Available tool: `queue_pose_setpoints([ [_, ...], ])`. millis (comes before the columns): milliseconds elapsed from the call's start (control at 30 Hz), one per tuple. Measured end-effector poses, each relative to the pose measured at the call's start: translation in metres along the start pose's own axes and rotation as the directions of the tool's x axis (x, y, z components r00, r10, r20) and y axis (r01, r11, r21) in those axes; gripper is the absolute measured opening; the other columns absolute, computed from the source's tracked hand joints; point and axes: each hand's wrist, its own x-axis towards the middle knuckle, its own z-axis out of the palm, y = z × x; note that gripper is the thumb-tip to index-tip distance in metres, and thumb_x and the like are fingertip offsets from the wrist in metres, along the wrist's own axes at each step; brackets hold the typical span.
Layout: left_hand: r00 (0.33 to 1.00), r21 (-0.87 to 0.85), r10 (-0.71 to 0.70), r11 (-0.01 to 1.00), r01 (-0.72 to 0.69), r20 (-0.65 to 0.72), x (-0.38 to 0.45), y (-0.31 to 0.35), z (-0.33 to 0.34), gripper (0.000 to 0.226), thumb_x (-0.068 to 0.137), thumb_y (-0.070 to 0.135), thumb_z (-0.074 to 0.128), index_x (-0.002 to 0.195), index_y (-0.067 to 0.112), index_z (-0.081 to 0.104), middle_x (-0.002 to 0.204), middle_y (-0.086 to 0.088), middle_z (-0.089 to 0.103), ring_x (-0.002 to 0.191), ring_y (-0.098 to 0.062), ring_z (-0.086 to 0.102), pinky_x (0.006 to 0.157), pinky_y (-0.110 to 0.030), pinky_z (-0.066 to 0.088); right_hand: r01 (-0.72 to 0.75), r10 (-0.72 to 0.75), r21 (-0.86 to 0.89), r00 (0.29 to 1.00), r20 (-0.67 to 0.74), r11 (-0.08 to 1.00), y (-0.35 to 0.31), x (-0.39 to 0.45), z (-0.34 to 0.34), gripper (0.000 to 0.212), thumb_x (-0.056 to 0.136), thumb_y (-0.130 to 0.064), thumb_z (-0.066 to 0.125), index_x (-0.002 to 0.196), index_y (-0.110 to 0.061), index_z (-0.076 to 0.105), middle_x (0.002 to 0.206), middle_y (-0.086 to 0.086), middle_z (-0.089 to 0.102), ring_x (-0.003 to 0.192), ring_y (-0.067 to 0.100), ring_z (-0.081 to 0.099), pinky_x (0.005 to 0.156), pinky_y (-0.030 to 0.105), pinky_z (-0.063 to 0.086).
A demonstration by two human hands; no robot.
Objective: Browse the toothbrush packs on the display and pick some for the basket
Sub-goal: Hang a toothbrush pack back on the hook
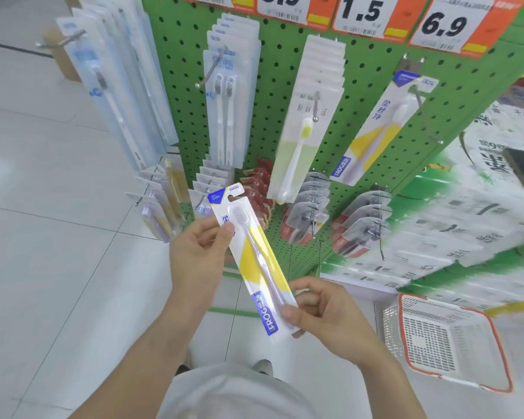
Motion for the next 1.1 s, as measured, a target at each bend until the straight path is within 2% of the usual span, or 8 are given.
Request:
queue_pose_setpoints([
  [200, 0.996, 0.002, 0.052, 0.999, -0.052, -0.079, 0.003, -0.003, -0.008, 0.016, 0.093, 0.011, 0.070, 0.109, 0.010, 0.071, 0.089, -0.005, 0.079, 0.078, -0.021, 0.073, 0.082, -0.048, 0.061, -0.005, 0.006, 0.060, 1.000, -0.018, 0.998, -0.005, 0.011, 0.008, 0.039, 0.079, -0.018, 0.076, 0.114, -0.004, 0.066, 0.077, 0.007, 0.076, 0.061, 0.018, 0.066, 0.059, 0.035, 0.058],
  [367, 0.990, -0.041, 0.059, 0.997, -0.065, -0.128, 0.008, 0.001, -0.014, 0.013, 0.094, 0.008, 0.068, 0.104, 0.015, 0.070, 0.085, 0.004, 0.079, 0.076, -0.015, 0.074, 0.068, -0.031, 0.062, -0.017, 0.021, 0.076, 0.999, -0.043, 0.997, -0.006, 0.020, 0.013, 0.024, 0.078, -0.024, 0.075, 0.093, -0.007, 0.068, 0.068, 0.007, 0.074, 0.055, 0.019, 0.066, 0.060, 0.032, 0.057],
  [500, 0.987, -0.008, 0.090, 0.996, -0.092, -0.134, 0.011, 0.003, -0.013, 0.014, 0.094, 0.008, 0.068, 0.101, 0.020, 0.070, 0.084, 0.006, 0.078, 0.077, -0.017, 0.074, 0.072, -0.038, 0.062, -0.019, 0.023, 0.091, 0.999, -0.043, 0.996, -0.006, 0.024, 0.015, 0.024, 0.078, -0.025, 0.076, 0.084, -0.004, 0.065, 0.067, 0.011, 0.073, 0.057, 0.024, 0.069, 0.057, 0.032, 0.056],
  [700, 0.986, 0.012, 0.084, 0.996, -0.084, -0.143, 0.016, 0.002, -0.011, 0.014, 0.094, 0.009, 0.069, 0.099, 0.022, 0.068, 0.080, 0.006, 0.077, 0.075, -0.016, 0.073, 0.076, -0.045, 0.062, 0.001, 0.002, 0.137, 1.000, -0.025, 0.991, -0.004, 0.026, 0.012, 0.024, 0.083, -0.024, 0.082, 0.089, -0.006, 0.069, 0.076, 0.011, 0.076, 0.065, 0.020, 0.069, 0.064, 0.032, 0.057],
  [800, 0.988, 0.006, 0.072, 0.997, -0.072, -0.140, 0.019, 0.003, -0.009, 0.014, 0.094, 0.009, 0.069, 0.097, 0.023, 0.066, 0.079, 0.011, 0.077, 0.074, -0.012, 0.073, 0.073, -0.040, 0.062, 0.038, -0.038, 0.254, 0.999, -0.007, 0.967, -0.005, 0.025, 0.012, 0.033, 0.079, -0.010, 0.078, 0.107, 0.002, 0.066, 0.097, 0.016, 0.077, 0.078, 0.021, 0.073, 0.070, 0.026, 0.056],
  [867, 0.990, 0.002, 0.067, 0.998, -0.067, -0.121, 0.020, 0.004, -0.008, 0.013, 0.094, 0.009, 0.068, 0.098, 0.021, 0.066, 0.081, 0.011, 0.077, 0.075, -0.012, 0.073, 0.072, -0.037, 0.062, 0.059, -0.056, 0.241, 0.998, -0.017, 0.969, -0.005, 0.027, 0.014, 0.039, 0.077, -0.004, 0.084, 0.111, 0.000, 0.066, 0.102, 0.019, 0.077, 0.082, 0.024, 0.074, 0.070, 0.027, 0.057],
  [1000, 0.998, -0.034, 0.039, 0.999, -0.040, -0.051, 0.021, 0.004, -0.007, 0.013, 0.095, 0.006, 0.065, 0.104, 0.015, 0.065, 0.086, 0.006, 0.079, 0.077, -0.013, 0.074, 0.067, -0.028, 0.061, 0.069, -0.056, 0.143, 0.994, -0.094, 0.987, -0.001, 0.031, 0.017, 0.037, 0.071, -0.011, 0.084, 0.103, -0.003, 0.067, 0.094, 0.018, 0.077, 0.076, 0.025, 0.074, 0.064, 0.028, 0.055],
  [1100, 0.999, -0.111, 0.001, 0.994, -0.005, -0.032, 0.021, 0.005, -0.008, 0.020, 0.094, 0.004, 0.065, 0.114, 0.009, 0.064, 0.094, -0.002, 0.079, 0.081, -0.018, 0.074, 0.072, -0.032, 0.062, 0.041, -0.033, 0.127, 0.998, -0.058, 0.991, -0.003, 0.029, 0.014, 0.033, 0.074, -0.006, 0.082, 0.100, -0.004, 0.063, 0.080, 0.008, 0.077, 0.067, 0.017, 0.072, 0.058, 0.026, 0.052],
])
